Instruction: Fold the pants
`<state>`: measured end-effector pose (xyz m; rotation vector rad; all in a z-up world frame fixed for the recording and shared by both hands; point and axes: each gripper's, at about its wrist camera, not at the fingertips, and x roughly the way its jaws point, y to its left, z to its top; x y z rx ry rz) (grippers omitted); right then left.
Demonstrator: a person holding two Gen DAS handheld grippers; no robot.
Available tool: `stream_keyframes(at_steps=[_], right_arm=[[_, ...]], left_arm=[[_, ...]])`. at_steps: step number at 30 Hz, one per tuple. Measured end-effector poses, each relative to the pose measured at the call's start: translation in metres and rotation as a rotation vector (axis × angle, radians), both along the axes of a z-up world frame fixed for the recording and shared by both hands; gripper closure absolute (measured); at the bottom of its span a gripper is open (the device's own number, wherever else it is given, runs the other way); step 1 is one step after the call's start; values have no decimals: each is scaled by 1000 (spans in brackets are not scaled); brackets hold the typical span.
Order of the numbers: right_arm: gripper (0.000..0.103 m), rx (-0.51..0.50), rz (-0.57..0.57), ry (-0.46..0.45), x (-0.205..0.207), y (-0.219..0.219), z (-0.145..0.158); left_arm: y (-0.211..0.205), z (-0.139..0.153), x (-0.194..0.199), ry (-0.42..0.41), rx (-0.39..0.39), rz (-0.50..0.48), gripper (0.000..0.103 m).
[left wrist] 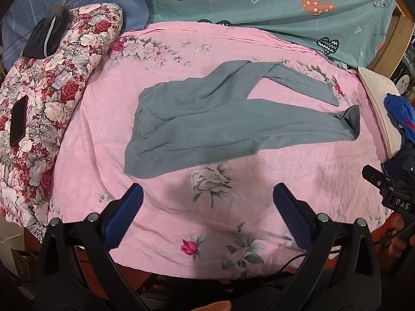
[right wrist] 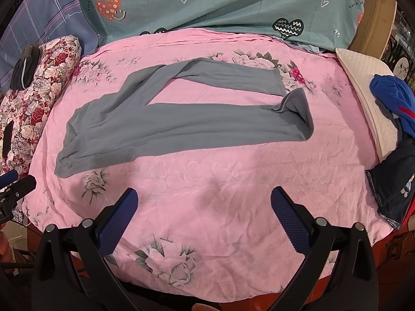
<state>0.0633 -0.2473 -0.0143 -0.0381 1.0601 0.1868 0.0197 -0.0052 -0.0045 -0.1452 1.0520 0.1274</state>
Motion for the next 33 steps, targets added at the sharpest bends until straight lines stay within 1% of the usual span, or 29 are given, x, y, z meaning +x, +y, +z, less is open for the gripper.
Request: stream_keyframes(at_steps=[33], right_arm=[[1,-12,-3,13,5,1,0]], left_arm=[[-5,-2,5,5,-4,-25,2]])
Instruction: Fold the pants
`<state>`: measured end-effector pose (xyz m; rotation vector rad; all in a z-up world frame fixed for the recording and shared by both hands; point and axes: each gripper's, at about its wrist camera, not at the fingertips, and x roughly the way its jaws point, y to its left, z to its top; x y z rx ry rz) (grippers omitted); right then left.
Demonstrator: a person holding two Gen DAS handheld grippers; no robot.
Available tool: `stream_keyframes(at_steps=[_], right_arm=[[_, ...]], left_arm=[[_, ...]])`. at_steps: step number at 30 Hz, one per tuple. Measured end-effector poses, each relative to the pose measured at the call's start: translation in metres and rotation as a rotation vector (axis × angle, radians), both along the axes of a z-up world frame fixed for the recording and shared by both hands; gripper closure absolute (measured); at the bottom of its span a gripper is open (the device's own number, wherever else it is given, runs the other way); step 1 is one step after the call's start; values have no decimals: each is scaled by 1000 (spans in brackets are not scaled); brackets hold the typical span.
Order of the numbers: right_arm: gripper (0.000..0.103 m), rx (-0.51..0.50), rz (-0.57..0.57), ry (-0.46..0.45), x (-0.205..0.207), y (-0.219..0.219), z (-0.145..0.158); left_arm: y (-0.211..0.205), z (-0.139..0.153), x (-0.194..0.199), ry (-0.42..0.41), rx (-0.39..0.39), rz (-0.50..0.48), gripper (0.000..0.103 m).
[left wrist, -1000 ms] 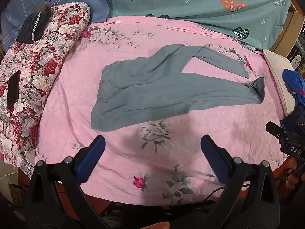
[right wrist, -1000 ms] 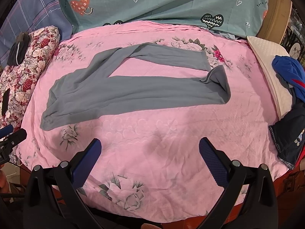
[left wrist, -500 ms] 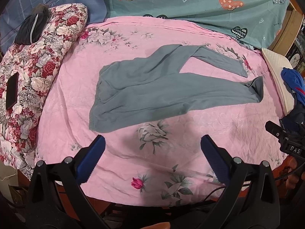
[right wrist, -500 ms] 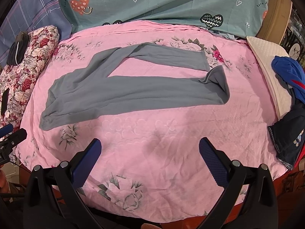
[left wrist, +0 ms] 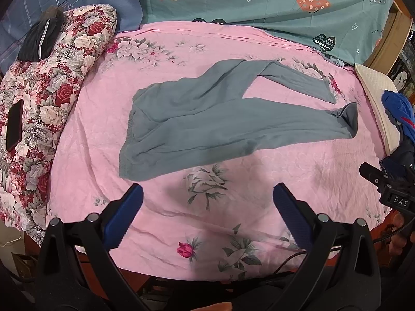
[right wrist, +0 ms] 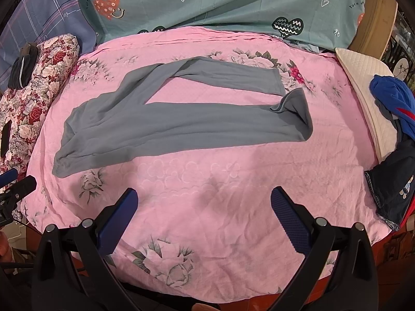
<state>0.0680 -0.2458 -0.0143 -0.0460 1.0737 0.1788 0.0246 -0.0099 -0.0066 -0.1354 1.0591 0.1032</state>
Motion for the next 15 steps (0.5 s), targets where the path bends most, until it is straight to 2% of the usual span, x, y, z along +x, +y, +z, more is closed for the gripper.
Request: stream_keyframes(at_steps=[15], right_arm=[[1,-1,2,8,4,0,-2]], left_arm=[[-1,-1,4,4,-2,-4,2]])
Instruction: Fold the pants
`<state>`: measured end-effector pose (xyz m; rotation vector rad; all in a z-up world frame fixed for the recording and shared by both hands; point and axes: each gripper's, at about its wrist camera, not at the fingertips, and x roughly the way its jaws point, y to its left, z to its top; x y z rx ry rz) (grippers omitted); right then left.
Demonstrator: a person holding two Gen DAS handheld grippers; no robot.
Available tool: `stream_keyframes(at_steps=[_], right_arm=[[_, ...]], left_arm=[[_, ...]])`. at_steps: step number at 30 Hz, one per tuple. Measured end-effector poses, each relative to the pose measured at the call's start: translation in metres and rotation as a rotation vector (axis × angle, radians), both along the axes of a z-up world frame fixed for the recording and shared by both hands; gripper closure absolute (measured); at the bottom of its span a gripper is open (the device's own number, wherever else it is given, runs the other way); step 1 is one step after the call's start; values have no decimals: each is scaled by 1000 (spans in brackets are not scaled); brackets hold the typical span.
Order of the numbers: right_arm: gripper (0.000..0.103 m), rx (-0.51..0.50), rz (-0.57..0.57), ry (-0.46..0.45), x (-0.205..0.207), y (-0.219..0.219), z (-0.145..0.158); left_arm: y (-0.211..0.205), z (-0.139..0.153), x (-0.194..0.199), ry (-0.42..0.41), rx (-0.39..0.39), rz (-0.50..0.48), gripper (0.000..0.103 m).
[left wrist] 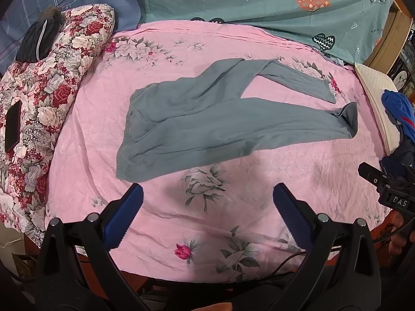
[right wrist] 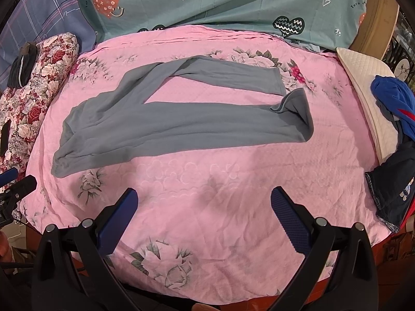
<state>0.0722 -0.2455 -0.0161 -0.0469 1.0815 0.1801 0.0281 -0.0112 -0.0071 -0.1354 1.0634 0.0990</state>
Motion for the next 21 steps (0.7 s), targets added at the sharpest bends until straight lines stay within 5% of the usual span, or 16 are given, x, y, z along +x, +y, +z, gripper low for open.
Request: stream_keyframes(at_steps=[17,21], right_arm=[[1,2,-1,15,12,-3,-10],[1,21,-26,26,22,-15,-24]], left_arm=[[-2,-9,11,18,24,2,2],[35,-27,14,47,16,93,2]])
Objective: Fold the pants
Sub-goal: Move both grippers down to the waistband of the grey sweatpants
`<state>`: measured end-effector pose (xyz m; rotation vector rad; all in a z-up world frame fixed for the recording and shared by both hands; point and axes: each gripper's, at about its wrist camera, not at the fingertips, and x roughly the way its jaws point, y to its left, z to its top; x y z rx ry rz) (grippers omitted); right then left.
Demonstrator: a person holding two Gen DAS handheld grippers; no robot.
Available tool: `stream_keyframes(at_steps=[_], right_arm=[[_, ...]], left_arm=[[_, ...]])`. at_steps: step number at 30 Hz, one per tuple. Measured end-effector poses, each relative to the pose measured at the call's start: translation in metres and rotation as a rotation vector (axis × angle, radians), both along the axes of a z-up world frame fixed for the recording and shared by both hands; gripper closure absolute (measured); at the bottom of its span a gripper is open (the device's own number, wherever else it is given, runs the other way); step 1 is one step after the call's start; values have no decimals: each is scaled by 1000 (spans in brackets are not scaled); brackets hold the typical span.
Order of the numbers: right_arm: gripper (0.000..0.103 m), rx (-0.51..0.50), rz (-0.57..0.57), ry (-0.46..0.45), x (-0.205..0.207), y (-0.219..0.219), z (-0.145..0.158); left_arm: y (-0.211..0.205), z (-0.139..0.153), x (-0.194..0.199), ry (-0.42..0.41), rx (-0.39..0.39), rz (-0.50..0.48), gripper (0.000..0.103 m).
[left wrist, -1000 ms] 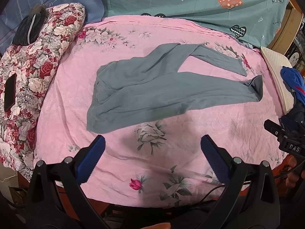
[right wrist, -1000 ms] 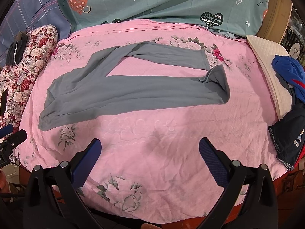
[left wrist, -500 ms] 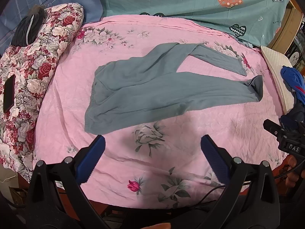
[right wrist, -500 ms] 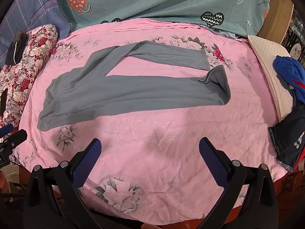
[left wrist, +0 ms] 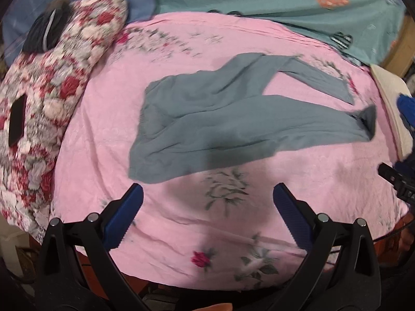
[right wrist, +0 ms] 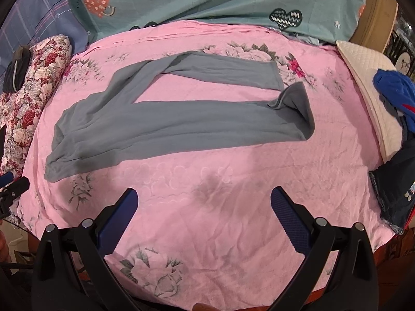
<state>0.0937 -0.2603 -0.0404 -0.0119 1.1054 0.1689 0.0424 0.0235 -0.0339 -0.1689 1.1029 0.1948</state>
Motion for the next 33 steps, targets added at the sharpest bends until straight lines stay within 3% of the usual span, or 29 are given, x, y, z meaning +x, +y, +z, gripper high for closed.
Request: stream_keyframes(at_steps=[4,9,12,13,15,18,26,27,28,30,31,32,33], right_arm=[[1,19,15,20,10,-2,-19],[3,41,143,-21,20,22,-37],[14,-12,231,-94,31,43,-47],[22,-41,252,-109,36,47,-53],[28,-77,267,-130,49,47,-62],[28,-102,239,-109,73,30,-78],[29,-72,144,15,113,-8,-123],[35,-59,138,16,114,-10,-124],[56,-58,132,6,114,-10,-124],[81,-62,132,0,113,-11,-121],[91,-73,133,3,112,-10,-119],[93,-86,137,5,110,-9,-118],[98,-93,139,8,106,-9,-117]], left_arm=[[50,-26,-3,25,-30,111,2],[90,-59,7,55,-51,148,2],[99,-78,19,78,-42,131,4],[100,-84,24,93,-32,124,8],[102,-94,31,101,-32,105,12],[104,-110,39,128,-32,96,18],[103,-132,45,139,-66,95,18],[104,-133,45,135,-71,98,18],[105,-134,46,132,-73,100,17],[105,-134,47,117,-67,101,21],[104,-133,46,103,-64,95,29],[103,-131,47,86,-60,84,34],[100,-129,48,78,-49,77,46]])
